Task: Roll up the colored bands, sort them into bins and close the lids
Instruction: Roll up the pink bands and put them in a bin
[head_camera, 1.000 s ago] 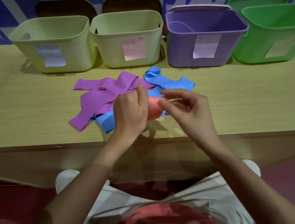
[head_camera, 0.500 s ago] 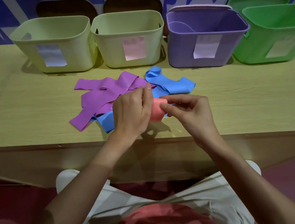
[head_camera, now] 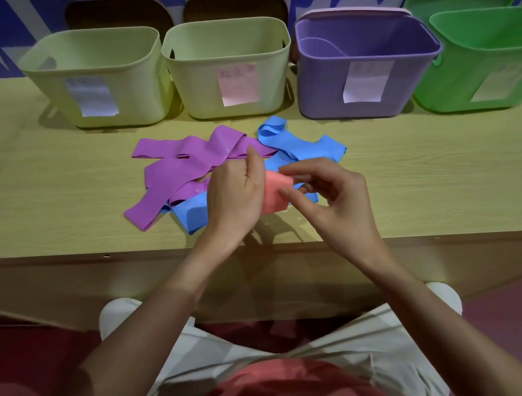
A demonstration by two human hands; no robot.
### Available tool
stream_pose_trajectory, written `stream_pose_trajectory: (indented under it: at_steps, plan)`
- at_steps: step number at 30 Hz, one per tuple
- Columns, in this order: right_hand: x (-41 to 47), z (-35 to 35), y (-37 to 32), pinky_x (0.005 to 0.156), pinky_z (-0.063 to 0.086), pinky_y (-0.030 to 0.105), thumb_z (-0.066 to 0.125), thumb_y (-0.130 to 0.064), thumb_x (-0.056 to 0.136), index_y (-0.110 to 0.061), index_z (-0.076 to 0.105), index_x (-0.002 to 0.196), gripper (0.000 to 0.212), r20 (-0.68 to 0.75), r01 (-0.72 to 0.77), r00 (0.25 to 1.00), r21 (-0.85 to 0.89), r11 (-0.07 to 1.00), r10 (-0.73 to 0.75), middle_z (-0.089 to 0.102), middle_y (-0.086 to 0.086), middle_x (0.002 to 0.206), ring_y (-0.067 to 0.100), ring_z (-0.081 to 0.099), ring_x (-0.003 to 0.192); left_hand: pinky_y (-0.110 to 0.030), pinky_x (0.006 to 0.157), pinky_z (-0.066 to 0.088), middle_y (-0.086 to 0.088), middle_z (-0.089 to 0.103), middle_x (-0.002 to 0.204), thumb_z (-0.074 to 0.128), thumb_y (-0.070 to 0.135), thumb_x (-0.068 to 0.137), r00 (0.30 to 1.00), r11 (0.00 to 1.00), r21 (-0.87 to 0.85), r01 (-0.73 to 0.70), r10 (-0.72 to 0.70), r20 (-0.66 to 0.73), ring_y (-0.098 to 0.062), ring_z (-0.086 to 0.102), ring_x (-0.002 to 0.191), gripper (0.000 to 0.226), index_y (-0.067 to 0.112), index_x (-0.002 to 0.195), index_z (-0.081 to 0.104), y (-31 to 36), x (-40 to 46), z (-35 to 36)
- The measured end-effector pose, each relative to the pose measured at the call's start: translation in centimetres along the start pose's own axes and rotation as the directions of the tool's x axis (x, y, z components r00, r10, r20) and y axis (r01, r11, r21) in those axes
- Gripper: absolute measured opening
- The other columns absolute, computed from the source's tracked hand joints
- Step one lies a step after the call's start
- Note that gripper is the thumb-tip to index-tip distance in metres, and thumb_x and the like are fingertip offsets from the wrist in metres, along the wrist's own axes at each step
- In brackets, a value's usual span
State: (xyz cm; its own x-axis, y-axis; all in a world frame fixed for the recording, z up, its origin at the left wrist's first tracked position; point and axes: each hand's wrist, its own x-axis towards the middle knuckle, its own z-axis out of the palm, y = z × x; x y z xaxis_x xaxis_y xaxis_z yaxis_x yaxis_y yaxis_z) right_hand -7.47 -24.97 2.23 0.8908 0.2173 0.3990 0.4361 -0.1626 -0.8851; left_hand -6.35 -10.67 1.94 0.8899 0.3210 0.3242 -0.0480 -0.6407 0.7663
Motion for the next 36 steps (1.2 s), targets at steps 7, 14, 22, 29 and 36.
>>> stream_pose_trajectory:
  at_steps: [7, 14, 22, 29, 36]
  plan:
    - [0.4, 0.0, 0.2, 0.066, 0.046, 0.013, 0.073, 0.000, 0.081, -0.014, 0.072, 0.097, 0.021, -0.061, -0.175, 0.982, 0.094, 0.980, 0.181, 0.066, -0.015, 0.073, -0.002, 0.059, 0.064, -0.036, 0.052, 0.019, 0.004, 0.035, 0.048, 0.038, 0.037, 0.102, 0.998, 0.987, 0.159, -0.035, 0.027, 0.052, -0.015, 0.039, 0.050, 0.053, 0.017, 0.053, 0.034, 0.3, -0.3, -0.3]
    - [0.7, -0.8, -0.5, 0.067, 0.050, 0.018, 0.069, -0.001, 0.083, -0.008, 0.075, 0.088, 0.010, 0.085, -0.431, 0.897, 0.375, 0.821, 0.433, 0.073, 0.003, 0.081, 0.008, 0.063, 0.072, -0.029, 0.046, 0.022, 0.005, 0.035, 0.051, 0.033, 0.031, 0.099, 0.942, 0.931, 0.181, -0.318, 0.331, -0.052, -0.020, 0.037, 0.044, 0.037, 0.017, 0.065, 0.037, -0.4, -0.8, -0.3]
    - [0.4, -0.2, -0.4, 0.068, 0.049, 0.015, 0.070, -0.007, 0.085, -0.015, 0.072, 0.099, 0.016, 0.002, -0.184, 0.983, 0.069, 0.981, 0.184, 0.070, -0.002, 0.090, -0.001, 0.064, 0.078, -0.028, 0.045, 0.020, -0.001, 0.034, 0.041, 0.030, 0.036, 0.098, 0.962, 0.964, 0.126, -0.234, 0.248, -0.113, -0.022, 0.036, 0.038, 0.053, 0.014, 0.050, 0.037, -0.9, -0.4, 0.3]
    - [0.5, 0.0, -0.1, 0.072, 0.051, 0.017, 0.074, 0.002, 0.079, -0.010, 0.069, 0.102, 0.026, 0.049, -0.129, 0.991, 0.091, 0.987, 0.125, 0.068, -0.001, 0.091, 0.004, 0.064, 0.078, -0.025, 0.044, 0.020, 0.006, 0.026, 0.041, 0.031, 0.036, 0.099, 0.999, 0.999, -0.022, -0.025, 0.024, -0.040, -0.010, 0.036, 0.041, 0.055, 0.014, 0.048, 0.029, -0.6, 0.0, 0.3]
    - [2.7, -1.1, 0.5, 0.075, 0.054, 0.018, 0.074, 0.005, 0.077, -0.013, 0.066, 0.093, 0.025, 0.047, -0.222, 0.975, 0.108, 0.969, 0.218, 0.069, 0.002, 0.085, 0.014, 0.067, 0.078, -0.036, 0.054, 0.031, 0.001, 0.044, 0.052, 0.042, 0.037, 0.100, 0.947, 0.989, -0.025, -0.148, 0.149, 0.284, -0.013, 0.042, 0.052, 0.047, 0.011, 0.060, 0.045, -1.1, 0.7, -1.5]
